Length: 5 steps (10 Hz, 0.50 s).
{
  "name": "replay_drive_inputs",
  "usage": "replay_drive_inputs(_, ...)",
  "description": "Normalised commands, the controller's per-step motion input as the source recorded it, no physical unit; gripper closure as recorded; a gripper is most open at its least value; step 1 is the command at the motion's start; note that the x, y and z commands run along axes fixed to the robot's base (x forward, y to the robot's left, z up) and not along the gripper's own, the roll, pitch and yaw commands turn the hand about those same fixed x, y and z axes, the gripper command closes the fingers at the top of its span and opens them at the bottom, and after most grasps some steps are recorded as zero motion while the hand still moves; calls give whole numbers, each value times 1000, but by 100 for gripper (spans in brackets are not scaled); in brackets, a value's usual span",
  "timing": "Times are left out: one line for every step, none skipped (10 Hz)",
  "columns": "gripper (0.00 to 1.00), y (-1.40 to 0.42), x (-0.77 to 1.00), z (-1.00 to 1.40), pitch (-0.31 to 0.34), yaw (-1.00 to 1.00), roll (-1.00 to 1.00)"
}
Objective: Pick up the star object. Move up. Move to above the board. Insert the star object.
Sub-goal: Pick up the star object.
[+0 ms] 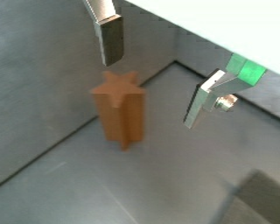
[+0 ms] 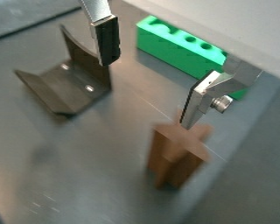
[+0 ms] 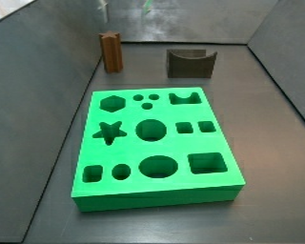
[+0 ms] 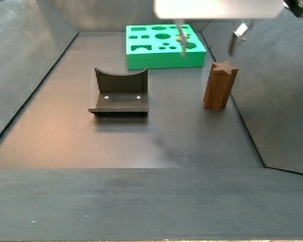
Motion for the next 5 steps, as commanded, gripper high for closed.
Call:
replay_drive_inputs(0,-174,-640,-260,-163,443,167)
replay_drive_inputs(0,-26,0,-100,-16,0,0)
replay_drive_inputs(0,-57,-157,-263,-61,14,63)
replay_drive_inputs(0,-54,-163,-486,-109,114,106)
replay_drive_inputs(0,-17,0,-560,-81,211,54)
